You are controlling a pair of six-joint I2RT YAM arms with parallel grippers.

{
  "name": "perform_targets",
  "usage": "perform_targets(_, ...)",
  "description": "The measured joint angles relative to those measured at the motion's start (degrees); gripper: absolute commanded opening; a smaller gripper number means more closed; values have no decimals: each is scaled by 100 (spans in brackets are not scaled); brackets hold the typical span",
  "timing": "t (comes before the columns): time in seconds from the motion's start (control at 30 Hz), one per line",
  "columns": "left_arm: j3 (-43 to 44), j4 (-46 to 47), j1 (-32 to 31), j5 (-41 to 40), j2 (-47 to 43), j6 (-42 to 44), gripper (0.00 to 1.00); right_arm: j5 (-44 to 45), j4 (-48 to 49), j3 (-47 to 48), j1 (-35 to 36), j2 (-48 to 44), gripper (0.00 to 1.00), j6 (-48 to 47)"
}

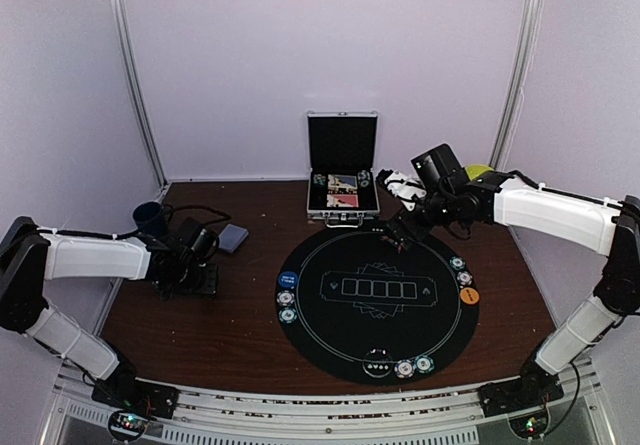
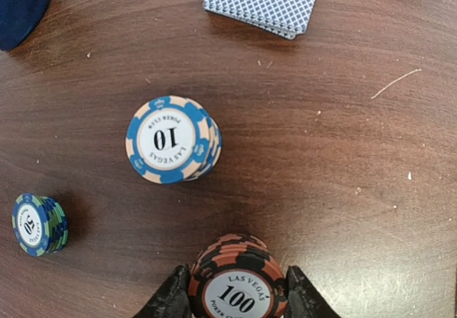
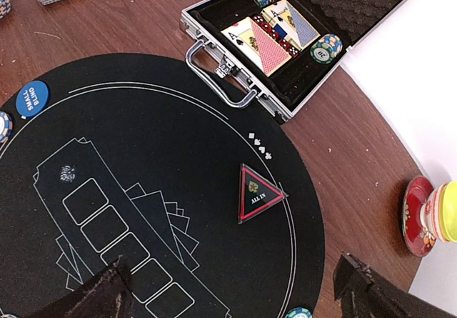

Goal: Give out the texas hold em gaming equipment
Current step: Pick up the pile of poker chips from the pile of poker chips.

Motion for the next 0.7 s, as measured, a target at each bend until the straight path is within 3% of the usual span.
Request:
perform_targets(0.1,0,20,0,-15,0,4,31,11,0,0,13,0,100,0)
perform_targets(0.3,0,37,0,-13,0,17,0,24,0,-2,13,0,100,-2)
perform_targets(0.7,-28,28,-2,37,-273,20,0,63,7,-26,13,0,100,-4)
